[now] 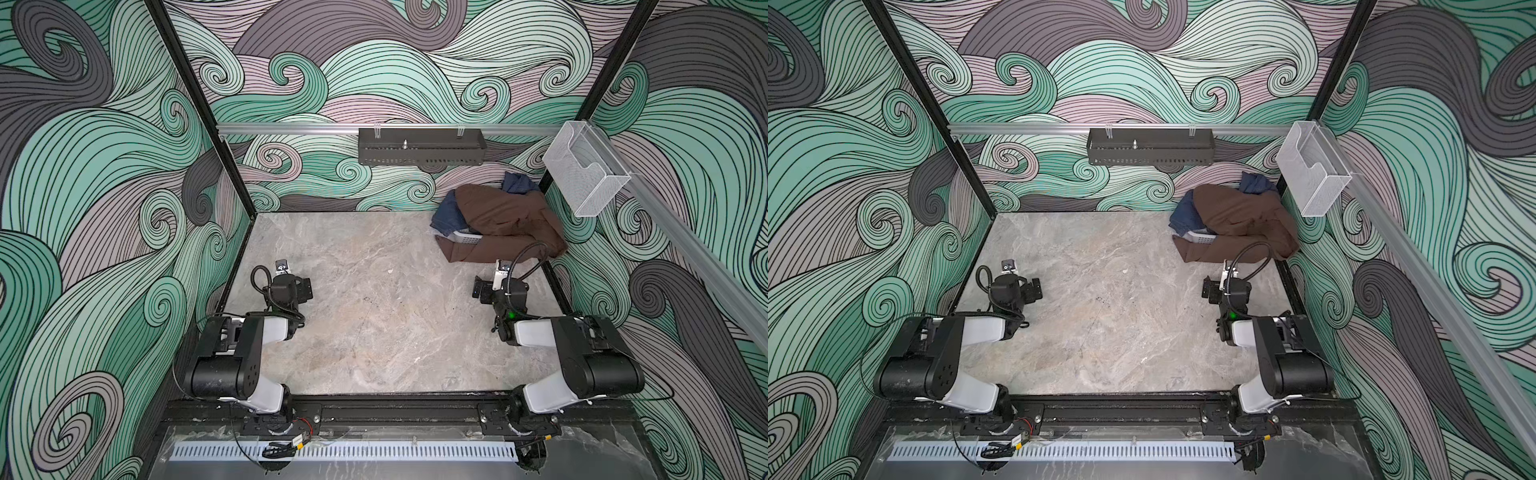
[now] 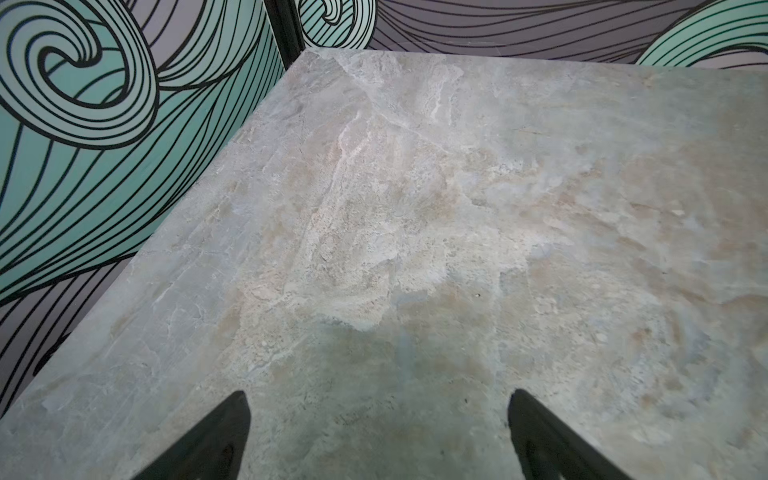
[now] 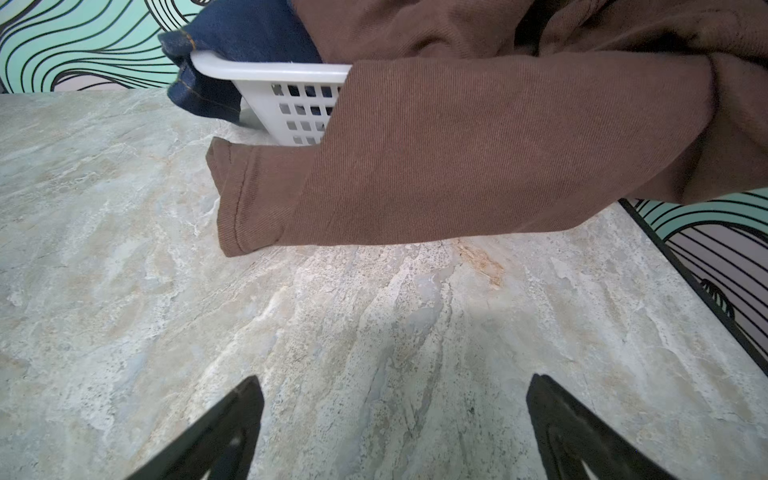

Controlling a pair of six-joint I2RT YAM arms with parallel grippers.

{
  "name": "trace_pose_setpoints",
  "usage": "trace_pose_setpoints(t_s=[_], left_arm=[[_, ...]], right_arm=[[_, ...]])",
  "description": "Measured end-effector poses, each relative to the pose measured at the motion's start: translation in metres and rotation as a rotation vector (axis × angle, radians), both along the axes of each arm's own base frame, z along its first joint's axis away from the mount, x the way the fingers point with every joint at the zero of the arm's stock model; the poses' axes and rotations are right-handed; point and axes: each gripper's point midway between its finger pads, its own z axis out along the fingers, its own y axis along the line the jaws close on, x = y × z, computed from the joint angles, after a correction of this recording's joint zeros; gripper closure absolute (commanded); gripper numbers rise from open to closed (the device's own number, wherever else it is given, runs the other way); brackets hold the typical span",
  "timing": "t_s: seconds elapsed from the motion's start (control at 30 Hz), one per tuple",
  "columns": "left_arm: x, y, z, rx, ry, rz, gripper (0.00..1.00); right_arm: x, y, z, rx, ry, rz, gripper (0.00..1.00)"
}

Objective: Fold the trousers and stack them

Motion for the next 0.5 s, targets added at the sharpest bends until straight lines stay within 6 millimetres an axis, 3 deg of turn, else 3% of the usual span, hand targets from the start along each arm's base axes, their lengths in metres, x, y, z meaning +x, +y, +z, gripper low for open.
trace_pose_setpoints(t_s=[0.5], left_arm=[[0.0026, 0.004, 0.0058, 0.001, -0.026, 0.017, 0.01]], right_arm=[[0.0024, -0.0024, 0.0061, -0.014, -0.025, -0.009, 0.01]])
